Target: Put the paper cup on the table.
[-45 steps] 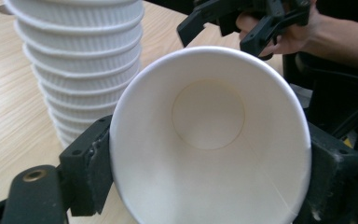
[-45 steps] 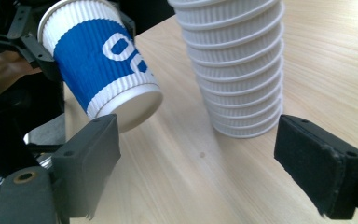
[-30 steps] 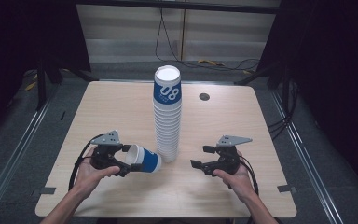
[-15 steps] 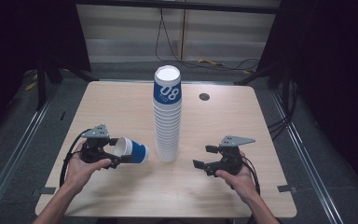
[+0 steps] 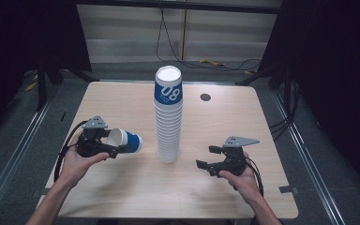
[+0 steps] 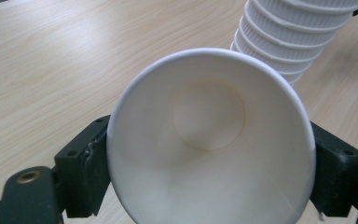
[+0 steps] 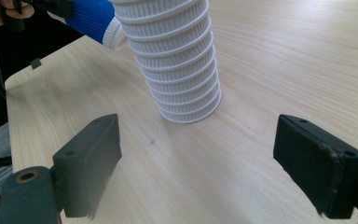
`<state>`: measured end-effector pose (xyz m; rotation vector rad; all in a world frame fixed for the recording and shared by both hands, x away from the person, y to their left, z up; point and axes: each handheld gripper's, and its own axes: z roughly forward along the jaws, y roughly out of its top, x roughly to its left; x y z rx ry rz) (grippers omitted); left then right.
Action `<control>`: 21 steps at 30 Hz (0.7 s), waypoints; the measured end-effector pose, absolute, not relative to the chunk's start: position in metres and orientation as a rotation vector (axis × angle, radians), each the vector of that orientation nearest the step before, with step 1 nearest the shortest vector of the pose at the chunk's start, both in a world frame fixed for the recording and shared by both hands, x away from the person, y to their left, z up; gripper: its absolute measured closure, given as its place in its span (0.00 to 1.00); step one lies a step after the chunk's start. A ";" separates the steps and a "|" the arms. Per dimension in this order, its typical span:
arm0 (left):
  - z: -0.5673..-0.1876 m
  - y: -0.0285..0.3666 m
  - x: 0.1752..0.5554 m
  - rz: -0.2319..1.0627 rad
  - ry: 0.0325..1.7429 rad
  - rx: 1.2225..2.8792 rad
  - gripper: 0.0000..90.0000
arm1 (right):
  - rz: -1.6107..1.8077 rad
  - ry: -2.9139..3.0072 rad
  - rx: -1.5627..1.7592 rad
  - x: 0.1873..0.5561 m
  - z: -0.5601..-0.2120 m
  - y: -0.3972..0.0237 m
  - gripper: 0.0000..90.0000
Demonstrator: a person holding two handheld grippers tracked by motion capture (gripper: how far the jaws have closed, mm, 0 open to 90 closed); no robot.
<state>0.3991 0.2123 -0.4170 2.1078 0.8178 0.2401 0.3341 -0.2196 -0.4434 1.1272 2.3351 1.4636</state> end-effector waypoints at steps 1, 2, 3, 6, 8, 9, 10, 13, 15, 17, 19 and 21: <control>-0.417 0.212 0.400 0.245 0.819 2.112 0.18 | 1.458 2.341 1.121 0.334 -0.444 -0.219 0.17; -0.417 0.211 0.402 0.254 0.816 2.130 0.18 | 1.458 2.341 1.121 0.334 -0.444 -0.219 0.17; -0.417 0.210 0.403 0.256 0.818 2.140 0.18 | 1.455 2.343 1.121 0.334 -0.444 -0.218 0.17; -0.416 0.207 0.406 0.254 0.813 2.192 0.18 | 1.450 2.348 1.118 0.334 -0.445 -0.217 0.17; -0.415 0.205 0.408 0.257 0.821 2.222 0.18 | 1.447 2.352 1.116 0.334 -0.445 -0.217 0.17; -0.414 0.204 0.409 0.256 0.820 2.235 0.18 | 1.447 2.352 1.116 0.334 -0.445 -0.217 0.17; -0.413 0.202 0.411 0.261 0.811 2.267 0.18 | 1.445 2.355 1.114 0.334 -0.445 -0.217 0.17; -0.412 0.200 0.414 0.263 0.818 2.296 0.18 | 1.441 2.354 1.124 0.335 -0.445 -0.217 0.17; -0.412 0.198 0.418 0.268 0.825 2.311 0.18 | 1.442 2.360 1.130 0.335 -0.446 -0.217 0.17; -0.411 0.196 0.422 0.262 0.840 2.329 0.18 | 1.440 2.366 1.122 0.334 -0.446 -0.217 0.17; -0.410 0.195 0.426 0.246 0.844 2.341 0.18 | 1.442 2.367 1.122 0.334 -0.446 -0.217 0.17; -0.410 0.194 0.430 0.248 0.842 2.359 0.18 | 1.443 2.367 1.124 0.335 -0.446 -0.217 0.17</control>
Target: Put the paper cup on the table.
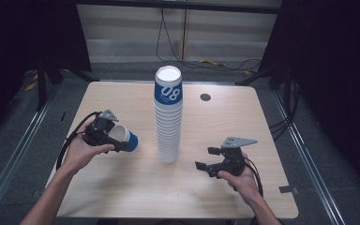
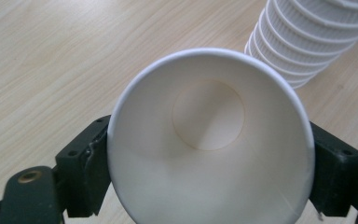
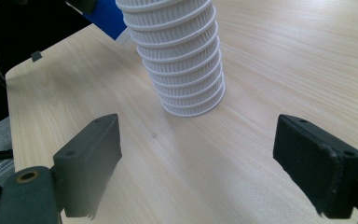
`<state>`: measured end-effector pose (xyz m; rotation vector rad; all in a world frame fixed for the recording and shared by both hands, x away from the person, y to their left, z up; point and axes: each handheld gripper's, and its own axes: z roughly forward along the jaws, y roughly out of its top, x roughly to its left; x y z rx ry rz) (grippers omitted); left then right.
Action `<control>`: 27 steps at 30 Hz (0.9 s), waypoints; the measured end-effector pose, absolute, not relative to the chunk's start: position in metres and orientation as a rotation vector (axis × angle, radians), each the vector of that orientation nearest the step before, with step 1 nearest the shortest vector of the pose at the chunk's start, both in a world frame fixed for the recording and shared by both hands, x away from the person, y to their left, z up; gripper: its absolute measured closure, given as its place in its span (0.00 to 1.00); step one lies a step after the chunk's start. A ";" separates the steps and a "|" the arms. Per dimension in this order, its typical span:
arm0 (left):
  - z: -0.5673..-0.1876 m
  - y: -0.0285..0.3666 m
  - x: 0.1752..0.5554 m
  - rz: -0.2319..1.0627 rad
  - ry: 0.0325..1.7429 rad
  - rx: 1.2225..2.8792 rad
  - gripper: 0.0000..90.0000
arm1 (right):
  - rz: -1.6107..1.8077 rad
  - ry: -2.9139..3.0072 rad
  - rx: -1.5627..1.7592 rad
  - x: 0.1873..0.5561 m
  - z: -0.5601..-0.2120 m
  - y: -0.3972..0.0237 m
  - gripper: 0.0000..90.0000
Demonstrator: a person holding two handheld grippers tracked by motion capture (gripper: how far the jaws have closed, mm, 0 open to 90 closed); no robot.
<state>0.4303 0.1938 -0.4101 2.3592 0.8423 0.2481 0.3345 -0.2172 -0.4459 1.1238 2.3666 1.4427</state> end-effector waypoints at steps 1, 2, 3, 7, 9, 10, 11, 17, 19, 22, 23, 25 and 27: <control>-0.411 0.192 0.432 0.258 0.848 2.364 0.18 | 1.444 2.366 1.126 0.335 -0.446 -0.217 0.17; -0.411 0.191 0.434 0.253 0.856 2.371 0.18 | 1.446 2.369 1.128 0.335 -0.446 -0.217 0.17; -0.412 0.190 0.436 0.245 0.863 2.382 0.18 | 1.450 2.375 1.128 0.335 -0.447 -0.216 0.17; -0.416 0.187 0.442 0.249 0.890 2.434 0.18 | 1.441 2.387 1.119 0.335 -0.448 -0.214 0.17; -0.417 0.187 0.446 0.273 0.914 2.453 0.18 | 1.444 2.385 1.123 0.335 -0.448 -0.214 0.17; -0.419 0.187 0.448 0.262 0.923 2.457 0.18 | 1.442 2.384 1.122 0.335 -0.448 -0.214 0.17; -0.420 0.187 0.450 0.252 0.937 2.453 0.18 | 1.441 2.384 1.122 0.335 -0.448 -0.215 0.17; -0.417 0.180 0.456 0.296 0.941 2.515 0.18 | 1.441 2.380 1.124 0.335 -0.448 -0.216 0.17; -0.416 0.175 0.455 0.293 0.915 2.538 0.18 | 1.441 2.382 1.123 0.335 -0.448 -0.216 0.17; -0.417 0.169 0.457 0.313 0.909 2.573 0.18 | 1.437 2.385 1.119 0.335 -0.448 -0.216 0.17; -0.418 0.168 0.458 0.313 0.913 2.582 0.18 | 1.439 2.384 1.118 0.335 -0.448 -0.216 0.17; -0.420 0.165 0.461 0.306 0.916 2.597 0.18 | 1.437 2.386 1.113 0.334 -0.448 -0.216 0.17; -0.421 0.165 0.463 0.300 0.917 2.592 0.17 | 1.437 2.387 1.115 0.334 -0.448 -0.216 0.17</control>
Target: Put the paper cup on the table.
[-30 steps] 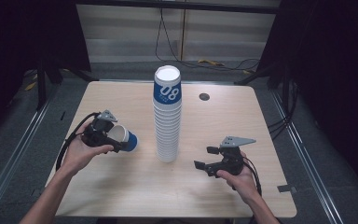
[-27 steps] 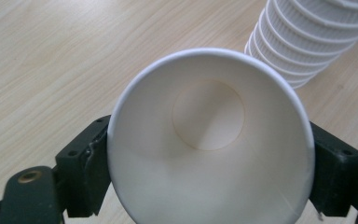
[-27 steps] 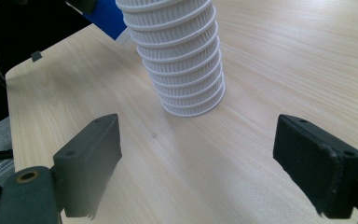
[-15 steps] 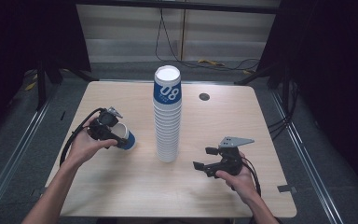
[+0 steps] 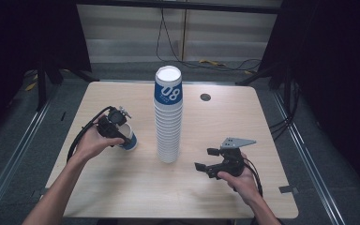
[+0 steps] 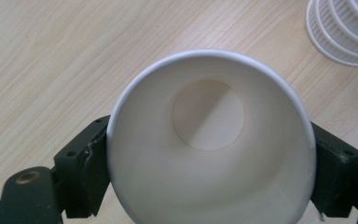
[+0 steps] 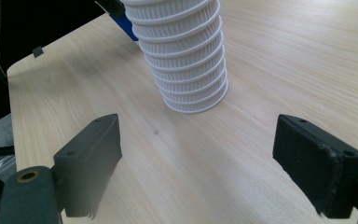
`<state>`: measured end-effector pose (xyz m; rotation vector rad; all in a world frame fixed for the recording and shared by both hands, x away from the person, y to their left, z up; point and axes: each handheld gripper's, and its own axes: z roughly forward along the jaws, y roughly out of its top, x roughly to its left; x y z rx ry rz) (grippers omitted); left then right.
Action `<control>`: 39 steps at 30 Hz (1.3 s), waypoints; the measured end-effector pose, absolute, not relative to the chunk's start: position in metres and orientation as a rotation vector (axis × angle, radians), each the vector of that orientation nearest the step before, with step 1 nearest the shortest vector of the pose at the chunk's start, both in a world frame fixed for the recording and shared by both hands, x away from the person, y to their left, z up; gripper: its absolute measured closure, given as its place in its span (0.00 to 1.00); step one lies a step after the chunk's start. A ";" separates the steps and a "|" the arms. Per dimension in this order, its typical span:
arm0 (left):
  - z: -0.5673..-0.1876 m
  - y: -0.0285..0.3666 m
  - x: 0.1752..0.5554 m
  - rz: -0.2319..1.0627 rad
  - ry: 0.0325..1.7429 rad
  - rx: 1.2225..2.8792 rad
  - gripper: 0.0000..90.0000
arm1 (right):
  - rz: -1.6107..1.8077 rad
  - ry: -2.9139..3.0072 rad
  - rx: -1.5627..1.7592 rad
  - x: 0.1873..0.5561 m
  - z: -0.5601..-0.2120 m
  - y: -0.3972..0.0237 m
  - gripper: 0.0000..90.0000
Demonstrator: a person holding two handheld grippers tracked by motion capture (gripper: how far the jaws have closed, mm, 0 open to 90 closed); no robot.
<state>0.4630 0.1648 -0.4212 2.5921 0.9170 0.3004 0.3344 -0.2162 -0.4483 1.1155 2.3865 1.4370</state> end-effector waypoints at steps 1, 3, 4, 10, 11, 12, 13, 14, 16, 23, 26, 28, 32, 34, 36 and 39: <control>-0.422 0.165 0.464 0.297 0.924 2.585 0.17 | 1.437 2.387 1.116 0.335 -0.448 -0.216 0.17; -0.422 0.164 0.465 0.303 0.919 2.579 0.17 | 1.438 2.387 1.118 0.335 -0.449 -0.216 0.17; -0.423 0.164 0.465 0.302 0.925 2.575 0.16 | 1.439 2.388 1.119 0.335 -0.449 -0.216 0.17; -0.428 0.162 0.467 0.306 0.924 2.573 0.15 | 1.437 2.388 1.115 0.334 -0.449 -0.216 0.17; -0.429 0.162 0.467 0.306 0.926 2.567 0.15 | 1.435 2.392 1.110 0.335 -0.449 -0.216 0.17; -0.430 0.162 0.467 0.307 0.922 2.563 0.15 | 1.435 2.392 1.110 0.335 -0.449 -0.216 0.17; -0.431 0.163 0.468 0.299 0.915 2.560 0.15 | 1.434 2.392 1.114 0.335 -0.450 -0.216 0.17; -0.431 0.163 0.469 0.289 0.911 2.563 0.15 | 1.432 2.393 1.118 0.335 -0.450 -0.216 0.17; -0.434 0.161 0.468 0.278 0.910 2.561 0.14 | 1.429 2.398 1.118 0.335 -0.451 -0.216 0.17; -0.441 0.168 0.469 0.238 0.913 2.530 0.14 | 1.430 2.394 1.118 0.335 -0.451 -0.217 0.17; -0.445 0.171 0.468 0.242 0.912 2.532 0.15 | 1.430 2.393 1.124 0.335 -0.451 -0.218 0.17; -0.448 0.173 0.467 0.246 0.918 2.521 0.18 | 1.429 2.395 1.122 0.336 -0.451 -0.217 0.17; -0.454 0.177 0.465 0.266 0.912 2.518 0.18 | 1.426 2.404 1.114 0.336 -0.452 -0.216 0.17; -0.454 0.179 0.463 0.274 0.902 2.506 0.18 | 1.429 2.409 1.109 0.336 -0.453 -0.215 0.17; -0.454 0.182 0.462 0.280 0.915 2.487 0.18 | 1.424 2.409 1.113 0.336 -0.453 -0.215 0.17; -0.456 0.186 0.460 0.278 0.930 2.463 0.18 | 1.429 2.408 1.113 0.335 -0.452 -0.216 0.17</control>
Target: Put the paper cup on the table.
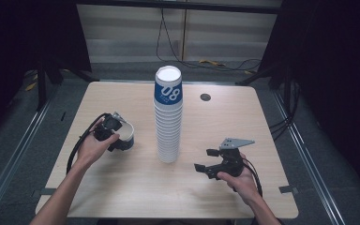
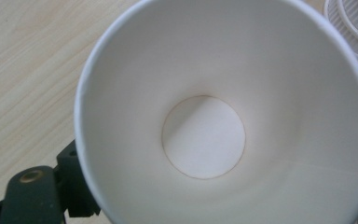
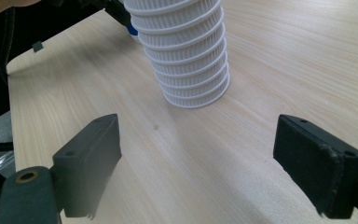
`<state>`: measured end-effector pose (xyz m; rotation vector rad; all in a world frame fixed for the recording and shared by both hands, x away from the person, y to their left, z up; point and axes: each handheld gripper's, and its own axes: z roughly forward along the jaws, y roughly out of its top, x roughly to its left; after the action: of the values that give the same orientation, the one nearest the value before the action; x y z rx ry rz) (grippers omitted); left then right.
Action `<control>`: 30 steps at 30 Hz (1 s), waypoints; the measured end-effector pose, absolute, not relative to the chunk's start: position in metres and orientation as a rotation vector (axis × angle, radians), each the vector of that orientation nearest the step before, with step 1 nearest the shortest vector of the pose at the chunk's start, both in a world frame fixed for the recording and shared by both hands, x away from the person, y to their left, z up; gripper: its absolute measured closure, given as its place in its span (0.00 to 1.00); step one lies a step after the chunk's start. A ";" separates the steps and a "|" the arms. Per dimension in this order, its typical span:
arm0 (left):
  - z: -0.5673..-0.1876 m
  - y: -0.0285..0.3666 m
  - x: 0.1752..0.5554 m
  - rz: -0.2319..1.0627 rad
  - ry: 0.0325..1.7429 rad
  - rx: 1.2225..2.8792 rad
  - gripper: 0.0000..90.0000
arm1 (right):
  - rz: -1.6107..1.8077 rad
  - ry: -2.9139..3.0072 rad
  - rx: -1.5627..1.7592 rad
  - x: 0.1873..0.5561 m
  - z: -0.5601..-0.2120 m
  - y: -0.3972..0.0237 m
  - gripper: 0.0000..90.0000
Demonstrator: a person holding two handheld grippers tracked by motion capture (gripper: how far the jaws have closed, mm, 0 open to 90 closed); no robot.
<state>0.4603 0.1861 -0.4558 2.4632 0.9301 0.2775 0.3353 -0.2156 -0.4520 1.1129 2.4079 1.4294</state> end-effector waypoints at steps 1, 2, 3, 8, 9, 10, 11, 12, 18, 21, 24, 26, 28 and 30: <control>-0.456 0.187 0.460 0.289 0.925 2.462 0.18 | 1.431 2.405 1.109 0.335 -0.452 -0.216 0.17; -0.456 0.189 0.458 0.285 0.920 2.438 0.18 | 1.430 2.403 1.115 0.335 -0.452 -0.216 0.16; -0.456 0.189 0.458 0.285 0.920 2.438 0.18 | 1.430 2.403 1.115 0.335 -0.452 -0.216 0.16; -0.460 0.195 0.453 0.305 0.911 2.436 0.18 | 1.443 2.399 1.112 0.335 -0.451 -0.218 0.16; -0.460 0.195 0.453 0.305 0.911 2.436 0.18 | 1.442 2.400 1.116 0.335 -0.451 -0.218 0.16; -0.461 0.199 0.451 0.293 0.925 2.416 0.18 | 1.441 2.399 1.117 0.335 -0.451 -0.218 0.16; -0.461 0.199 0.451 0.293 0.925 2.416 0.18 | 1.442 2.399 1.117 0.335 -0.451 -0.218 0.16; -0.461 0.200 0.449 0.296 0.925 2.414 0.18 | 1.442 2.399 1.117 0.335 -0.451 -0.218 0.16; -0.459 0.212 0.440 0.251 0.931 2.323 0.18 | 1.439 2.402 1.129 0.337 -0.453 -0.218 0.16; -0.459 0.216 0.436 0.282 0.939 2.320 0.18 | 1.436 2.401 1.125 0.337 -0.453 -0.218 0.16; -0.460 0.222 0.429 0.289 0.937 2.296 0.18 | 1.441 2.394 1.130 0.336 -0.452 -0.219 0.16; -0.460 0.226 0.425 0.293 0.937 2.278 0.18 | 1.441 2.392 1.129 0.336 -0.452 -0.219 0.16; -0.460 0.230 0.421 0.289 0.932 2.251 0.18 | 1.439 2.393 1.132 0.336 -0.452 -0.219 0.16; -0.461 0.231 0.415 0.293 0.931 2.219 0.18 | 1.437 2.395 1.129 0.336 -0.452 -0.218 0.16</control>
<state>0.4150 0.2312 -0.4610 2.2192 0.9315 0.2928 0.3360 -0.2180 -0.4522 1.1290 2.3948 1.4373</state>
